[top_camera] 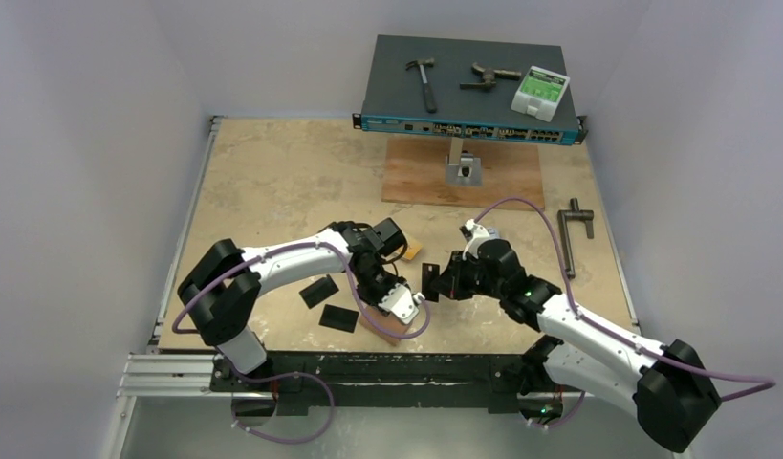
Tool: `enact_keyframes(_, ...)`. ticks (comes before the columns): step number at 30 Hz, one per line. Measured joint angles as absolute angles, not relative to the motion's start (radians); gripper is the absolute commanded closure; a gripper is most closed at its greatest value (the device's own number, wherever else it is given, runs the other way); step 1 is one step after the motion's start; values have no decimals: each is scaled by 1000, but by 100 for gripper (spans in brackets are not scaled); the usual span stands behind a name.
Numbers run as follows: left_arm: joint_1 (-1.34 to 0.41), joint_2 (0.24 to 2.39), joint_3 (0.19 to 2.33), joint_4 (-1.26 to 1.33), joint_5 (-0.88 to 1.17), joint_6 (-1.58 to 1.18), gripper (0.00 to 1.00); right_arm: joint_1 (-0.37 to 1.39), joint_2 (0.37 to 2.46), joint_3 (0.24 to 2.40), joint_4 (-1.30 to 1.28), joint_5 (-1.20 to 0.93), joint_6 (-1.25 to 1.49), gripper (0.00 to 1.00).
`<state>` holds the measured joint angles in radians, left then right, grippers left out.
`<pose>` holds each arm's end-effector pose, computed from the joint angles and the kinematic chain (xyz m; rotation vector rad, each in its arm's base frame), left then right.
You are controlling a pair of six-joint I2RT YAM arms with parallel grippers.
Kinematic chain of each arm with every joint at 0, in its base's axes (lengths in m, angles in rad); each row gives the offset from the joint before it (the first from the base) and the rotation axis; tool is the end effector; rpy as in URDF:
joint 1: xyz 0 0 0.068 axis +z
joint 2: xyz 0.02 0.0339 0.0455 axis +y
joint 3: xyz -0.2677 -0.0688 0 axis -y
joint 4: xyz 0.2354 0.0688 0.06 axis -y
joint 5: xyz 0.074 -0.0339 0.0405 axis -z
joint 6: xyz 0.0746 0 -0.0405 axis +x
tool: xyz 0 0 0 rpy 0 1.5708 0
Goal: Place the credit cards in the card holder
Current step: Pick up the card holder from the center of the board.
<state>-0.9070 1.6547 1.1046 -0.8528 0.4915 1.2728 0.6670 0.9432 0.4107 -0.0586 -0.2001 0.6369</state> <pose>0.1558 -0.2563 0.1705 2.5257 1.2507 -0.6518 0.1623 0.1467 0.1804 -0.1583 2.3071 0.9313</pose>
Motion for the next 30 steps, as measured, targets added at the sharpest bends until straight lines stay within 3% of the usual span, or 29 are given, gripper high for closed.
enact_keyframes(3,-911,1650,1099,-853,484,1267,77,667,926,411,-63,-200,637,100)
enact_keyframes(6,-916,1645,1097,-854,480,1258,99,667,912,411,-70,-199,637,100)
enact_keyframes(7,-919,1642,1097,-854,477,1253,100,667,909,411,-73,-199,637,100)
enact_keyframes(18,-965,1605,1119,-839,435,1204,100,667,888,411,-95,-190,643,100)
enact_keyframes(25,-970,1606,1255,-680,389,1190,100,667,842,417,-141,-120,647,100)
enact_keyframes(30,-971,1603,1240,-598,384,1246,100,667,802,426,-160,-80,651,100)
